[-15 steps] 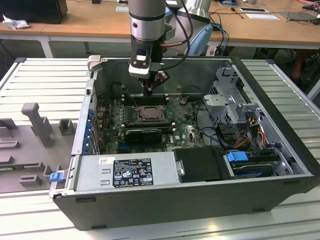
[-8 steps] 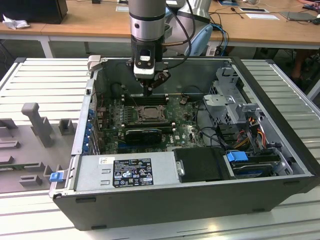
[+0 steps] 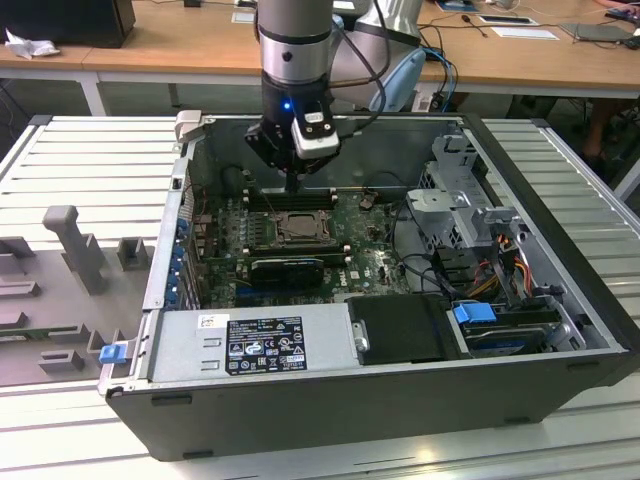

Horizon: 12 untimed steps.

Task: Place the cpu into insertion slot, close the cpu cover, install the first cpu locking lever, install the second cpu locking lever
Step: 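Install the first cpu locking lever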

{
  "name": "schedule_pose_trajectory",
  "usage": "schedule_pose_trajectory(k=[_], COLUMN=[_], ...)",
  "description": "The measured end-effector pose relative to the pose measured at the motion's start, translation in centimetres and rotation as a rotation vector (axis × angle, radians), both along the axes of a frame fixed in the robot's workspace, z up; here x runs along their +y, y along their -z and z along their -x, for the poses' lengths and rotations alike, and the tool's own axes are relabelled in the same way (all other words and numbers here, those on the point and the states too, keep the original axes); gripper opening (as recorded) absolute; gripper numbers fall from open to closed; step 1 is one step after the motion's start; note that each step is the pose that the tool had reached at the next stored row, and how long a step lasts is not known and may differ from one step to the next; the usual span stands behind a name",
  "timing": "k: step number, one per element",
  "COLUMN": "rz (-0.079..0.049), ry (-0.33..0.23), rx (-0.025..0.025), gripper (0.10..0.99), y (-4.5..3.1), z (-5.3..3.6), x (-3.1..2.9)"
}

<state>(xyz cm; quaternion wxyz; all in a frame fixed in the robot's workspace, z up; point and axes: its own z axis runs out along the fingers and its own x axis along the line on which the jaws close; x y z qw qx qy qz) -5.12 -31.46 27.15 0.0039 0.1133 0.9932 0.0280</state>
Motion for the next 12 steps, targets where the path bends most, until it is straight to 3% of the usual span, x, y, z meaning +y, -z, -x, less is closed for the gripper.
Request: schedule_pose_trajectory(k=[5, 9, 12], rz=[0.000, 0.000, 0.001], ry=[-0.160, -0.236, -0.248], rx=[0.0001, 0.0000, 0.0000], gripper=[0.106, 0.106, 0.106], y=[0.14, 0.24, 0.43], z=[0.00, 0.01, 1.05], x=[0.00, 0.00, 0.00])
